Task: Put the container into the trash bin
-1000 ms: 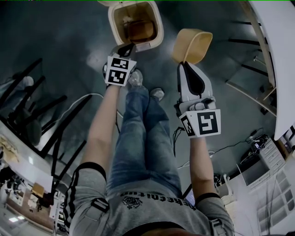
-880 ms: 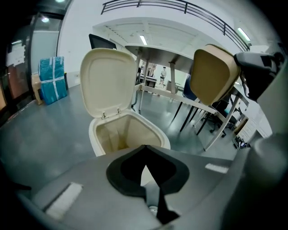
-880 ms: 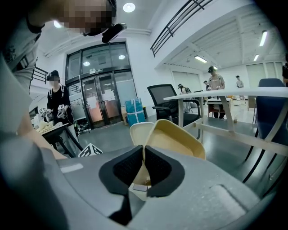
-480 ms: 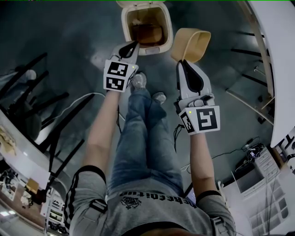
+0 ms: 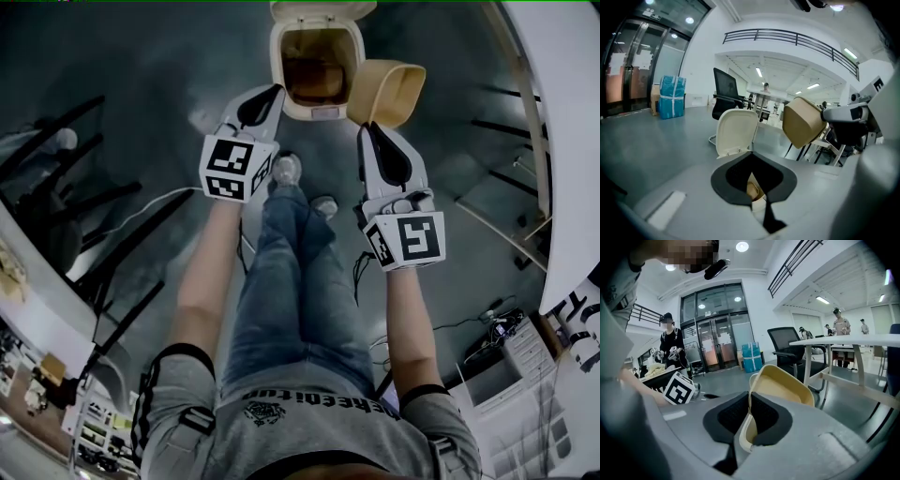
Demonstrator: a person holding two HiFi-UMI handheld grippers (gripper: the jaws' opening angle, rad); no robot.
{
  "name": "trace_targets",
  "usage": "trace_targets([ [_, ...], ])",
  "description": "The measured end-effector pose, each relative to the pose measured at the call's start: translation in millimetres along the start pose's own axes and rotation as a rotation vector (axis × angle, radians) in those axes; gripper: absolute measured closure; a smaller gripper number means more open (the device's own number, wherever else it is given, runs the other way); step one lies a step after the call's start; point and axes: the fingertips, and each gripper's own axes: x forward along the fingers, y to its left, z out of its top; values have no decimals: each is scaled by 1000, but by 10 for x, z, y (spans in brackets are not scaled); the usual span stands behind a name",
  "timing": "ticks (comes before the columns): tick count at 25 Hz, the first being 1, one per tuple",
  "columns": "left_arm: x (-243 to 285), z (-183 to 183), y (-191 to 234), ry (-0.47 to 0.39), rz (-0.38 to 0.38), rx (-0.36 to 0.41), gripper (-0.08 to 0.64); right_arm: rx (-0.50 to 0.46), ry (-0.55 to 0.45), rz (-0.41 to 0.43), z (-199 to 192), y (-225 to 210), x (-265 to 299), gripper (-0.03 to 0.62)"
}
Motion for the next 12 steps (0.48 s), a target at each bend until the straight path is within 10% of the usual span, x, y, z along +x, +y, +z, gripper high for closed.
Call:
trace_targets([
  [12,-391,469,62,-163,-7,67,552,-16,15,58,-1,153,309,569],
])
